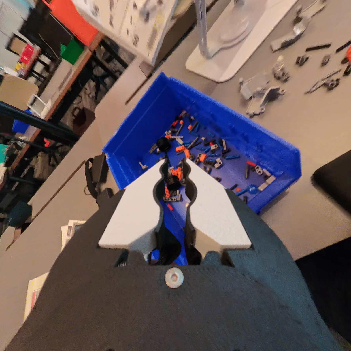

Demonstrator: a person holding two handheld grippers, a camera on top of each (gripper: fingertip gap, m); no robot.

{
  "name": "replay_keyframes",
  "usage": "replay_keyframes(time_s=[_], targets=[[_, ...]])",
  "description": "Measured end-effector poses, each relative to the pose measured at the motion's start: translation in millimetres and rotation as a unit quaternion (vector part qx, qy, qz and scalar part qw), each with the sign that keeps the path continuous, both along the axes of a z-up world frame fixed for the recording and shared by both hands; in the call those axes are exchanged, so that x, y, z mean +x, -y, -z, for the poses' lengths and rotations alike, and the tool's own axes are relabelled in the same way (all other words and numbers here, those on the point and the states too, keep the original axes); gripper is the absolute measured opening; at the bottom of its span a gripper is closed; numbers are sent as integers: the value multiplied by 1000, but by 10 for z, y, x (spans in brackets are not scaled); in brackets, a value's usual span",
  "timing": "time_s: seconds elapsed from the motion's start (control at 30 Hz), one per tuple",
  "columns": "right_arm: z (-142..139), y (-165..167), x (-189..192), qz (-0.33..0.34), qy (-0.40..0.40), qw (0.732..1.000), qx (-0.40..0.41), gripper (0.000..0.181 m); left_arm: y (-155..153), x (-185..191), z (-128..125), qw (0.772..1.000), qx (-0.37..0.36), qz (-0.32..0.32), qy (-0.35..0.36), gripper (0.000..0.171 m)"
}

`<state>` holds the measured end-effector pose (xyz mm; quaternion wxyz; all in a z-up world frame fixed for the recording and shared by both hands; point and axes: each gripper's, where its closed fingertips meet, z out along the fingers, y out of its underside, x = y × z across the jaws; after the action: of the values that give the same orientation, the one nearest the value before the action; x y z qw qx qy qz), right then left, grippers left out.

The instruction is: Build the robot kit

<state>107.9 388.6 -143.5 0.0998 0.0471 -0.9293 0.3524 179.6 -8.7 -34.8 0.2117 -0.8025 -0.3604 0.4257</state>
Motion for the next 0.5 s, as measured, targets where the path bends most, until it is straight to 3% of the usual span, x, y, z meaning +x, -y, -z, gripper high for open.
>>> replay_keyframes(time_s=[0.23, 0.5], targets=[[102, 36, -12, -2, 14, 1000, 10, 13, 211, 70, 837, 980, -10, -2, 201, 11], [162, 22, 22, -13, 20, 1000, 17, 12, 304, 302, 1382, 933, 0, -25, 360, 14]])
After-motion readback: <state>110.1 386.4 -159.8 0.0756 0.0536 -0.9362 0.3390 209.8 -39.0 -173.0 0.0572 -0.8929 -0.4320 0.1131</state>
